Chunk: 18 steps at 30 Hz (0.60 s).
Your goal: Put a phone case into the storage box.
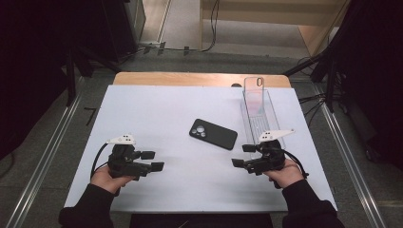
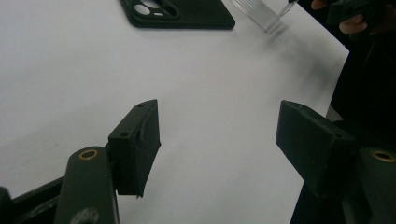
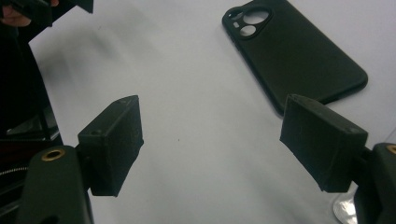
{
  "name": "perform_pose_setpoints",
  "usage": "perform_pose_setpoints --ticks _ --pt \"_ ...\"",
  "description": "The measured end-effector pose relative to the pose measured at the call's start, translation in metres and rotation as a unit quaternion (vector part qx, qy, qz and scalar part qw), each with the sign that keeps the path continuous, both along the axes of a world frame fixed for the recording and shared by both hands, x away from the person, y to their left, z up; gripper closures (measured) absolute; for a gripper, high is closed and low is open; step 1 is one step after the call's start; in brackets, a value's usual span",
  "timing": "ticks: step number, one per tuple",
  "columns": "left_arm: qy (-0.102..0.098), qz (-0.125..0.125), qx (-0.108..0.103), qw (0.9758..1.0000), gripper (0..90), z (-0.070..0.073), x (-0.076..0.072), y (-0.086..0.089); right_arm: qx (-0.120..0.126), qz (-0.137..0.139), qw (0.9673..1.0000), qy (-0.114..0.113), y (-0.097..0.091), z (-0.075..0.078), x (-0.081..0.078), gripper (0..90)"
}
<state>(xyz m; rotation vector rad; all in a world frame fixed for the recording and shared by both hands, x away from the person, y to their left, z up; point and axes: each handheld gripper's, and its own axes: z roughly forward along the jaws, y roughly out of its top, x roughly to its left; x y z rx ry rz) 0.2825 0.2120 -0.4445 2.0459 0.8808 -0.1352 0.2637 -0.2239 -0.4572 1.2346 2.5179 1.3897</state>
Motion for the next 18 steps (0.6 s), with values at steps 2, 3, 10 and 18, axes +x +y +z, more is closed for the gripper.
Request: perform_pose_setpoints --ticks 2,3,10,18 --pt "0.0 0.0 0.0 1.0 30.5 0.0 0.0 0.0 -0.005 -0.008 1.0 -0.003 0.004 0.004 0.002 18.7" --pt "-0.001 0.001 -0.001 1.0 30.5 0.0 0.0 0.0 -0.008 -0.013 0.9999 -0.005 0.006 0.006 0.003 18.5" --pt "0.001 0.002 0.0 1.0 30.5 0.0 0.0 0.001 -0.027 -0.046 0.9986 0.005 0.027 0.015 0.018 18.4" --pt "0.001 0.004 -0.001 1.0 30.5 0.0 0.0 0.002 -0.035 -0.089 0.9954 0.007 0.043 0.019 0.041 18.4"
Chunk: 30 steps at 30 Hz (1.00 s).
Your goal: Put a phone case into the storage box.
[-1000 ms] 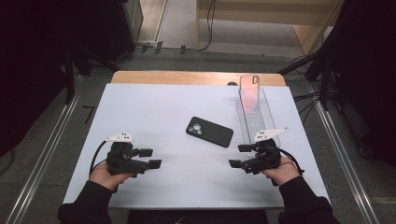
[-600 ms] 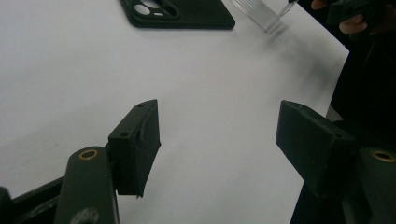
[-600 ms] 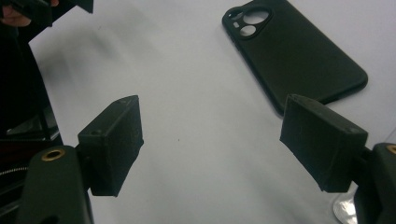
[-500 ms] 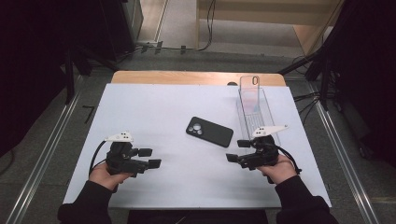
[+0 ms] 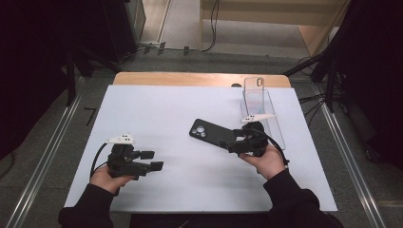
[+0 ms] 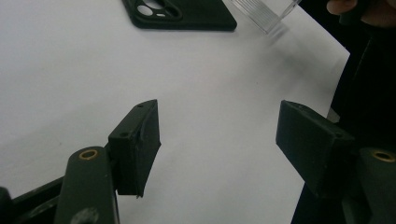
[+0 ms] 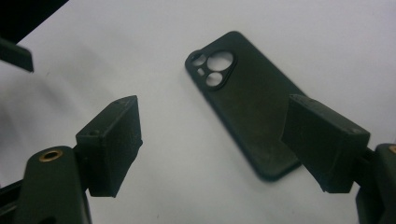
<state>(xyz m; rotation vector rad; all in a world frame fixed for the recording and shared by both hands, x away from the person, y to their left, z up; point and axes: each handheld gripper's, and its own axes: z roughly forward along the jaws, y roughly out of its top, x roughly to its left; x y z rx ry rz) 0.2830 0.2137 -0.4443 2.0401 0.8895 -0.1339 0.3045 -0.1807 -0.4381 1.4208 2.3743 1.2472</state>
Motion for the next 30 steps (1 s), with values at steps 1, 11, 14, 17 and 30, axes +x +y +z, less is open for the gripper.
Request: perform_pose_setpoints --ticks 1,11,14,17,30 --pt "0.0 0.0 0.0 1.0 30.6 0.0 0.0 0.0 -0.001 -0.006 1.0 -0.001 0.002 0.001 0.004 18.4" --pt "-0.001 0.001 0.0 1.0 30.5 0.0 0.0 0.0 -0.007 -0.038 0.9993 -0.002 0.016 0.003 0.035 18.4" --pt "-0.001 0.001 0.001 1.0 30.6 0.0 0.0 0.0 -0.008 -0.041 0.9991 0.0 0.02 0.002 0.043 18.4" --pt "-0.001 0.001 0.001 1.0 30.5 0.0 0.0 0.0 -0.009 -0.049 0.9988 0.005 0.023 -0.001 0.051 19.3" --pt "-0.001 0.0 0.0 1.0 30.5 0.0 0.0 0.0 -0.023 -0.118 0.9925 0.023 0.034 -0.024 0.081 29.1"
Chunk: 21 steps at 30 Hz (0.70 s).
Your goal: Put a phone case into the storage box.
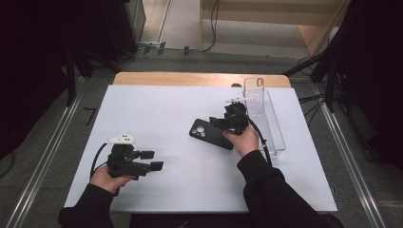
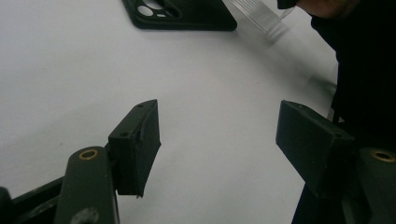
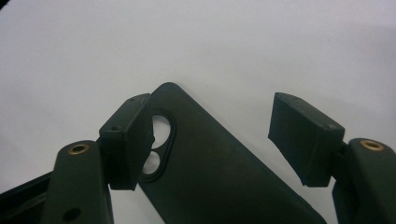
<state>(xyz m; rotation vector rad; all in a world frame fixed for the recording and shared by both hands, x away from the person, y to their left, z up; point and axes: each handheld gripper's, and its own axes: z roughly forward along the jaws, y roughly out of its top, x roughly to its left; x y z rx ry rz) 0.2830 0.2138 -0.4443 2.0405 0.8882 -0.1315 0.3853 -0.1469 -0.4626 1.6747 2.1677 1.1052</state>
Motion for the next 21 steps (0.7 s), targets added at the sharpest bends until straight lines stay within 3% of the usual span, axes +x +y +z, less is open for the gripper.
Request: perform_pose_setpoints --ticks 5,11,15,17,21 --pt "0.0 0.0 0.0 1.0 30.5 0.0 0.0 0.0 -0.02 -0.015 0.9997 -0.006 0.005 -0.008 0.006 33.6" --pt "0.0 -0.001 -0.001 1.0 30.6 0.0 0.0 -0.001 -0.029 -0.028 0.9991 0.011 0.006 -0.014 0.011 60.0" --pt "-0.001 -0.001 -0.001 1.0 30.6 0.0 0.0 -0.001 -0.023 -0.052 0.9977 0.037 0.004 -0.02 0.015 79.5" --pt "-0.002 -0.002 -0.001 1.0 30.6 0.0 0.0 -0.001 -0.029 -0.062 0.9968 0.041 0.003 -0.024 0.016 85.0" --pt "-0.002 -0.002 0.0 1.0 30.6 0.0 0.0 -0.001 -0.037 -0.066 0.9966 0.034 0.005 -0.026 0.017 87.3"
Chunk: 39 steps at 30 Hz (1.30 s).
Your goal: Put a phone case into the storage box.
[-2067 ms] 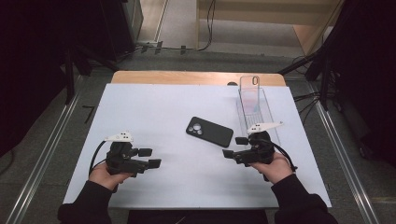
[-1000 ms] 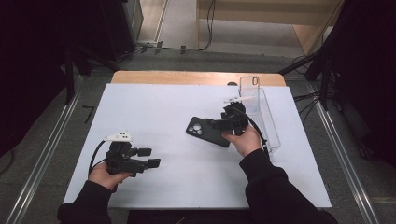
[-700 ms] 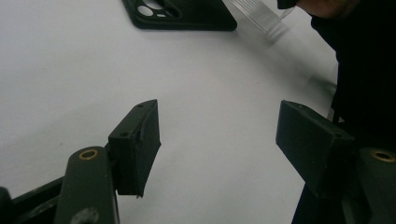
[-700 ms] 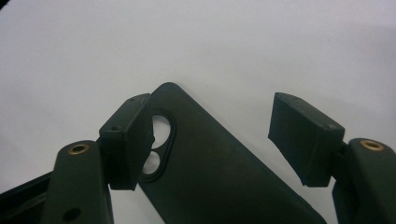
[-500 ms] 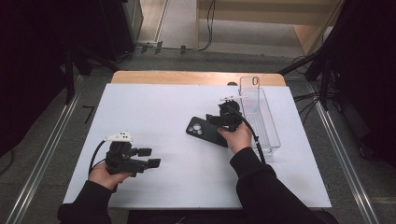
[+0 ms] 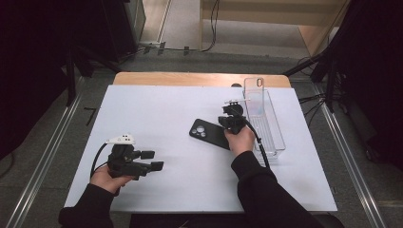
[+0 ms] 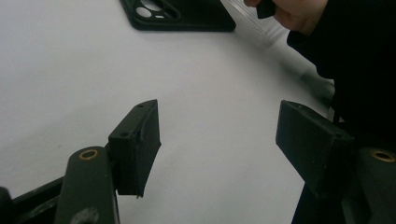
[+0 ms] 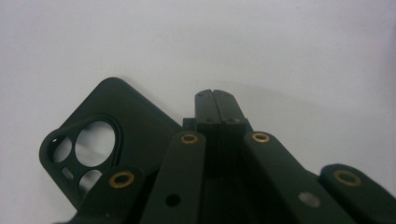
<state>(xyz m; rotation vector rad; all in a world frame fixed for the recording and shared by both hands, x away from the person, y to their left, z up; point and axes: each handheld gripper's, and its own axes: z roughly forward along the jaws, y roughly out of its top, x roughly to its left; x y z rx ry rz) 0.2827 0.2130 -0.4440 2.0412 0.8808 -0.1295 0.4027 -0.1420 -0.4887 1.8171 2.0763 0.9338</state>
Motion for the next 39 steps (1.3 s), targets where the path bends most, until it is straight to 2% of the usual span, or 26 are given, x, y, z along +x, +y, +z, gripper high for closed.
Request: perform_pose_setpoints --ticks 16,29,34,39 --pt "-0.001 -0.001 -0.001 1.0 30.7 0.0 0.0 0.0 -0.022 -0.015 0.9996 0.012 0.005 -0.014 0.0 87.4" --pt "-0.003 -0.001 0.0 1.0 30.6 0.0 -0.001 -0.001 -0.008 0.009 0.9994 0.033 0.008 -0.009 -0.017 87.4" --pt "-0.002 -0.002 -0.001 1.0 30.7 0.0 -0.001 -0.001 -0.015 0.017 0.9992 0.033 0.007 -0.01 -0.024 87.4" --pt "-0.002 -0.003 0.0 1.0 30.7 0.0 -0.001 -0.001 -0.009 0.022 0.999 0.037 0.004 -0.012 -0.031 87.4"
